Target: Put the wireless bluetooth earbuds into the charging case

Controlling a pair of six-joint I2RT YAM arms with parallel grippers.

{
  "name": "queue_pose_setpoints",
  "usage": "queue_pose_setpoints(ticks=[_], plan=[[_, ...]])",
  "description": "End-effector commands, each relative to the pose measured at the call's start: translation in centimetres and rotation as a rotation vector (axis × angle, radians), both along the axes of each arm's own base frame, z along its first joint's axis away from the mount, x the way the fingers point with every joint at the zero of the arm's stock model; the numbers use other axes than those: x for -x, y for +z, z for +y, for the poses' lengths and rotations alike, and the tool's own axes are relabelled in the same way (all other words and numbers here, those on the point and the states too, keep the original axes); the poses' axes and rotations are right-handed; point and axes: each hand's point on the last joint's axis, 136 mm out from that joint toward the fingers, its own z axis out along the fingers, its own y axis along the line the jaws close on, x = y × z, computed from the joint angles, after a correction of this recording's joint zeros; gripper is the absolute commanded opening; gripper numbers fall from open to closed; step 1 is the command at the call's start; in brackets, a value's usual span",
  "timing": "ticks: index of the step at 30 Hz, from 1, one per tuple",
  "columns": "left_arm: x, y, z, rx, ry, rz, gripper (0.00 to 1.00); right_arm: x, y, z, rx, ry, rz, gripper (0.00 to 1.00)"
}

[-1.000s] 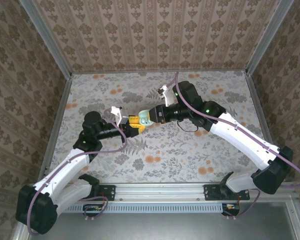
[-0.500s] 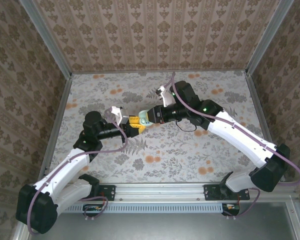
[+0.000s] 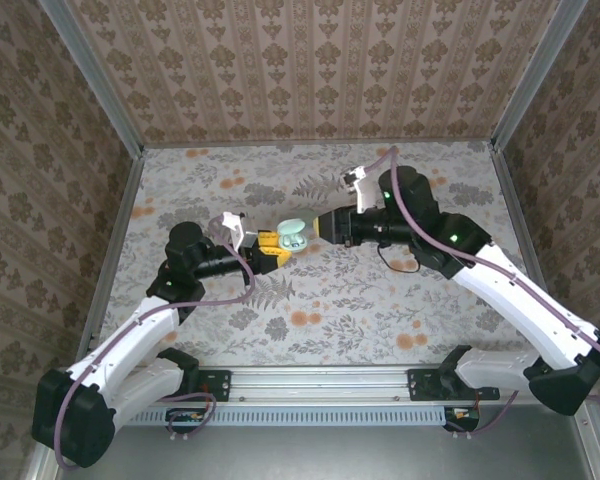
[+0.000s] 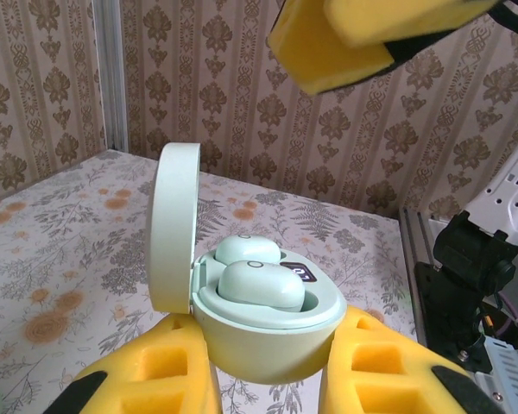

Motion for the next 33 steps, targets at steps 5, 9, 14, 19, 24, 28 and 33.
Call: queue_pose_setpoints(ticks=[5, 9, 14, 19, 24, 28, 33], plan=[[0.9, 2.6, -0.1, 0.05, -0.034, -0.046, 0.03, -2.3, 1.4, -0.7, -0.054, -0.047, -0.034, 0.36], [1.1, 3.0, -0.2, 0.059, -0.04, -0.05, 0.03, -3.6, 1.3, 0.6, -0.086, -0.024, 0.0, 0.38], [1.2, 3.3, -0.3, 0.062, -0.046, -0.057, 0.03, -4.4, 0.6, 2.2, -0.109, 0.019, 0.054, 0.38], [1.3, 3.7, -0.3, 0.066, -0.048, -0.063, 0.03, -4.5, -0.1, 3.0, -0.125, 0.045, 0.096, 0.38], [1.4, 4.0, -0.4, 0.068, -0.051, -0.066, 0.03, -4.3, -0.7, 3.3, -0.133, 0.061, 0.125, 0.38], [1.4, 4.2, -0.5, 0.069, -0.054, -0.07, 0.03, -4.1, -1.0, 3.5, -0.139, 0.073, 0.139, 0.39], [1.4, 4.6, -0.6, 0.067, -0.059, -0.072, 0.03, -3.8, -1.0, 3.6, -0.148, 0.089, 0.146, 0.38]])
